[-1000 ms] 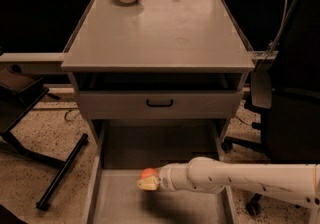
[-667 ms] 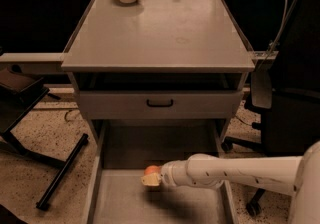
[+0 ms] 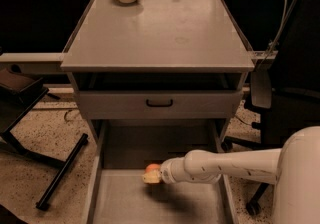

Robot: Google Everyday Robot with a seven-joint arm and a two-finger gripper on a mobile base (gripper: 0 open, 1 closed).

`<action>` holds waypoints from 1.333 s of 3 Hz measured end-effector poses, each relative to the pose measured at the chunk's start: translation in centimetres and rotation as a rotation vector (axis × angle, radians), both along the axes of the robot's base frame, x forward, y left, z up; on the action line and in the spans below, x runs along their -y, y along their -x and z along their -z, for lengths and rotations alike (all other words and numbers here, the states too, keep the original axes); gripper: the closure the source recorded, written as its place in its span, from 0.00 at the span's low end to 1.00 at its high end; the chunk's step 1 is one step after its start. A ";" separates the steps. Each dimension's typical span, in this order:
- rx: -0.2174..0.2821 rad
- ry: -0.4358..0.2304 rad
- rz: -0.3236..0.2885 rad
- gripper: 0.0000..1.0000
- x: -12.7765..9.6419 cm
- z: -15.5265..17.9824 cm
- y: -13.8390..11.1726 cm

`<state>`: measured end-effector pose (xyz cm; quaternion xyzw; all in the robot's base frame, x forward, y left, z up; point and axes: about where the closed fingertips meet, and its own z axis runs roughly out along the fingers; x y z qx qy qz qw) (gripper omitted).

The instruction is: Place orange into middle drawer

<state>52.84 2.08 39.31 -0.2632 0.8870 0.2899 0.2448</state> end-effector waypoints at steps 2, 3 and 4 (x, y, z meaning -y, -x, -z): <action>0.000 0.000 0.000 0.35 0.0 0.0 0.0; 0.000 0.000 0.000 0.12 0.0 0.0 0.0; 0.000 0.000 0.000 0.00 0.0 0.0 0.0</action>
Offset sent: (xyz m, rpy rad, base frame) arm 0.0000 0.0000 0.0000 0.0000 0.0000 0.0000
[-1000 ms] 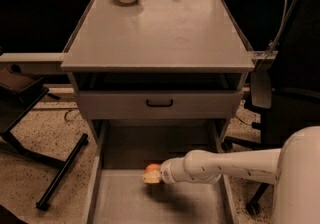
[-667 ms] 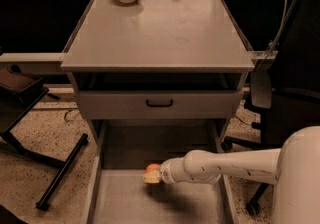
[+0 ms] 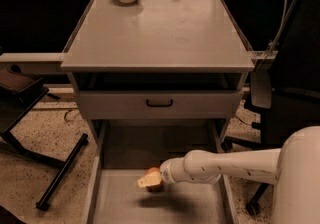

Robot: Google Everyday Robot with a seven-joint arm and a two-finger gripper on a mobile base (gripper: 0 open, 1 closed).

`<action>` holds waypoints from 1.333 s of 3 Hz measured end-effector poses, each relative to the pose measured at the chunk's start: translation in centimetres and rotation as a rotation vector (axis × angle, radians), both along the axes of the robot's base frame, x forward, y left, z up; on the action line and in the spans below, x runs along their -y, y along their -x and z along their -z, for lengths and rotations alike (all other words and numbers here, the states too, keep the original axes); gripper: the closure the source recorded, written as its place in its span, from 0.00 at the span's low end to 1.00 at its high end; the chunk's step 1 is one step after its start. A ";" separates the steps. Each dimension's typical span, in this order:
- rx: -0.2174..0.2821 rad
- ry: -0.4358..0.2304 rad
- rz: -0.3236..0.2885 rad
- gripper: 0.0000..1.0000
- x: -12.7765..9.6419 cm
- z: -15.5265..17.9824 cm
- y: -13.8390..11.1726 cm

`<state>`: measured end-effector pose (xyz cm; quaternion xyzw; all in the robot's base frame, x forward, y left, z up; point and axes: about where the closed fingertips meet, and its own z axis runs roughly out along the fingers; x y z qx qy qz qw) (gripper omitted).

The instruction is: Place orange into middle drawer

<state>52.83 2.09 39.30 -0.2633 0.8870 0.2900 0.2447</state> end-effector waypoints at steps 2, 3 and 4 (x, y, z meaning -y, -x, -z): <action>0.061 0.019 0.037 0.00 1.3 -1.5 -0.2; 0.237 0.037 0.079 0.00 3.4 -6.1 0.4; 0.283 0.034 0.142 0.00 4.7 -7.0 -0.4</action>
Offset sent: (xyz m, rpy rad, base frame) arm 0.0070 -0.0424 0.0466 -0.0567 -0.1787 -0.1133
